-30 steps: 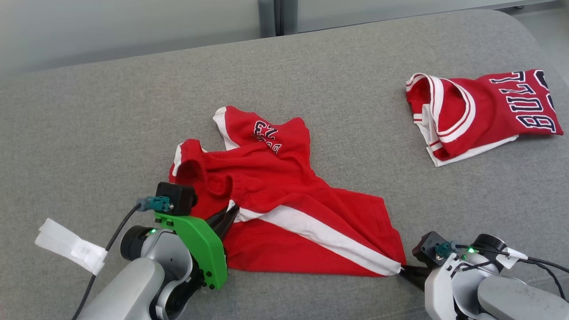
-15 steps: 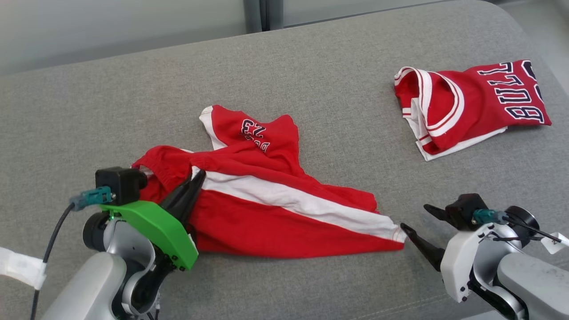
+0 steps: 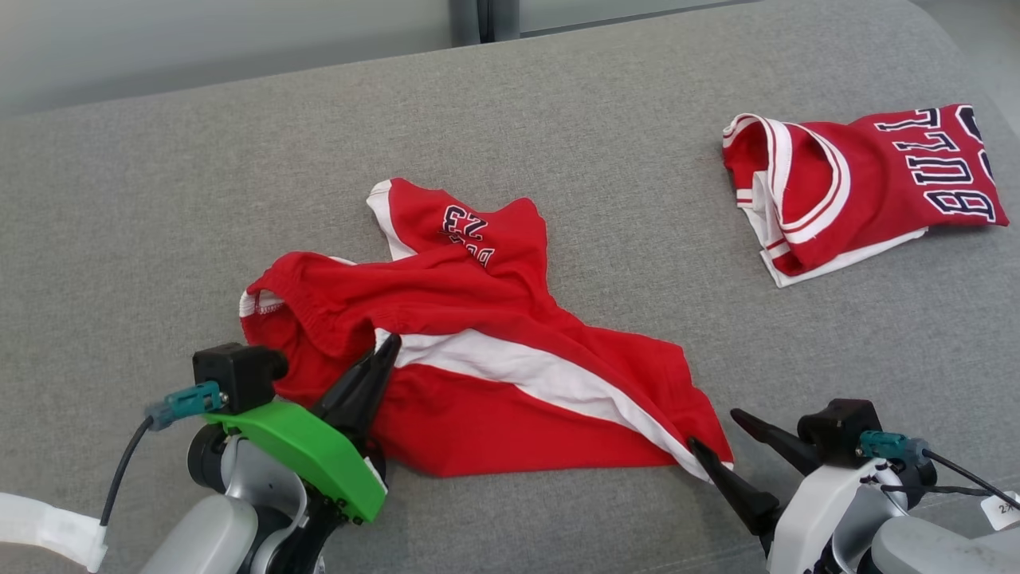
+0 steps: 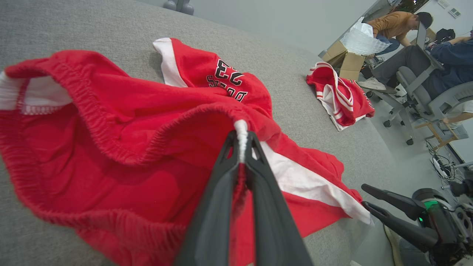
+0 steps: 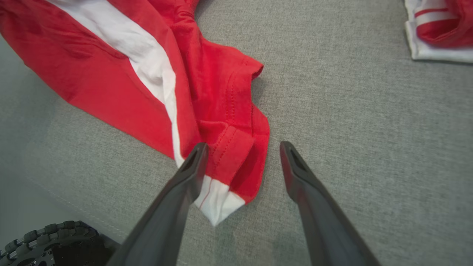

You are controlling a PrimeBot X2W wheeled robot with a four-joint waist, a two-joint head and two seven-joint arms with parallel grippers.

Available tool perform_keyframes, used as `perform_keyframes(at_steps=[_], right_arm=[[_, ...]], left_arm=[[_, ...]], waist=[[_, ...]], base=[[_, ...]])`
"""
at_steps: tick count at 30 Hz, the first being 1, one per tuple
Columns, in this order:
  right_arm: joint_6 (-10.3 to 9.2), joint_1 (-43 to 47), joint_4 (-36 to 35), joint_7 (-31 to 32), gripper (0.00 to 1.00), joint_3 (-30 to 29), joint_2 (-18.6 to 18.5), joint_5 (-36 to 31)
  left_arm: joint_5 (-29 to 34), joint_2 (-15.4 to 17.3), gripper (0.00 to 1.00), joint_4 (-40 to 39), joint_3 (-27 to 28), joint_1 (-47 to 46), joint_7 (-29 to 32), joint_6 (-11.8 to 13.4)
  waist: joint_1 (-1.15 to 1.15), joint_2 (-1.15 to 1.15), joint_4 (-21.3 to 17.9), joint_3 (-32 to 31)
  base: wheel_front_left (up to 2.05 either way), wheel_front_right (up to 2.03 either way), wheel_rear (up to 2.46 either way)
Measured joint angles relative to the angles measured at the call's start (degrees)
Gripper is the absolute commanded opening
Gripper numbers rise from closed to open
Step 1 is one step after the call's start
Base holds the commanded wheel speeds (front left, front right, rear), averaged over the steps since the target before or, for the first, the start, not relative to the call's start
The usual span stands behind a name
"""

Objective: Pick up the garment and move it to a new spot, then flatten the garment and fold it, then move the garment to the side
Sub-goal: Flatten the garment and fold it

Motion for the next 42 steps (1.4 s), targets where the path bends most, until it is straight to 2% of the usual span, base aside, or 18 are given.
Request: perform_keyframes(at_steps=[6, 17, 23, 29, 34, 35, 37, 38, 39, 40, 41, 42], right_arm=[[-0.05, 0.2, -2.3, -1.0, 1.0, -0.3, 0.7, -1.6], [-0.05, 2.4, -8.0, 1.4, 1.0, 0.5, -1.0, -6.0], [-0.05, 6.0, -6.4, 2.1, 1.0, -0.6, -0.4, -6.0], [-0.07, 6.1, -3.5, 2.1, 1.0, -3.9, 2.3, -6.0], [-0.07, 6.6, -3.3, 2.2, 1.0, -3.8, 3.6, -6.0], [-0.07, 6.8, -3.3, 2.4, 0.97, -3.6, 3.8, -6.1], [-0.07, 7.2, -3.2, 3.2, 0.82, -3.1, 4.7, -6.6], [-0.07, 7.2, -3.0, 3.2, 0.64, -3.1, 4.8, -6.7], [-0.07, 7.2, -2.9, 3.2, 0.53, -3.1, 4.9, -6.7], [-0.07, 7.2, -2.8, 3.4, 0.46, -3.2, 5.0, -6.7], [-0.07, 7.2, -2.6, 3.4, 0.3, -3.2, 5.3, -6.7], [-0.08, 7.2, -2.4, 3.4, 0.09, -3.3, 5.6, -6.8]], left_arm=[[0.1, 0.6, 0.0, -0.4, 1.5, 2.2, -1.0, 0.3], [0.4, 1.7, 0.0, -2.2, 3.0, 5.0, -1.4, 0.7], [0.9, 1.7, 0.0, -3.5, 3.3, 5.6, -0.9, 0.7], [1.4, 1.7, 0.0, -3.7, 2.8, 5.6, -0.3, 0.7], [1.7, 1.7, 0.0, -3.8, 2.4, 5.6, 0.2, 1.0], [1.9, 1.7, 0.0, -3.8, 2.4, 5.6, 0.2, 1.0], [1.9, 1.7, 0.0, -4.0, 3.1, 5.6, 0.2, 1.0], [1.9, 1.7, 0.0, -4.0, 3.2, 5.6, 0.2, 1.0], [1.9, 1.7, 0.0, -4.2, 3.3, 5.6, 0.2, 1.0], [1.9, 1.7, 0.0, -4.3, 3.4, 5.6, 0.3, 1.0], [1.9, 1.6, 0.0, -4.5, 3.4, 5.6, 0.6, 1.0], [1.9, 1.6, 0.0, -4.6, 3.4, 5.6, 0.7, 1.0]], waist=[[0.0, 0.0, 0.6, -0.1], [0.0, 0.0, -1.7, -0.4], [0.0, 0.0, -2.6, 0.4], [0.0, 0.0, -2.5, 0.8], [0.0, 0.0, -1.7, 0.7], [0.0, 0.0, -1.5, 0.7], [0.0, 0.0, -1.1, 0.6], [0.0, 0.0, -1.1, 0.6], [0.0, 0.0, -1.0, 0.5], [0.0, -0.01, -1.0, 0.5], [0.0, 0.0, -1.0, 0.5], [0.0, 0.0, -1.0, 0.5]], base=[[0.0, 0.0, 0.0], [0.0, 0.0, 0.0], [0.0, 0.0, 0.0], [0.0, 0.0, 0.0], [0.0, 0.0, 0.0], [0.0, 0.0, 0.0], [0.0, 0.0, 0.0], [0.0, 0.0, 0.0], [0.0, 0.0, 0.0], [0.0, 0.0, 0.0], [0.0, 0.0, 0.0], [0.0, 0.0, 0.0]])
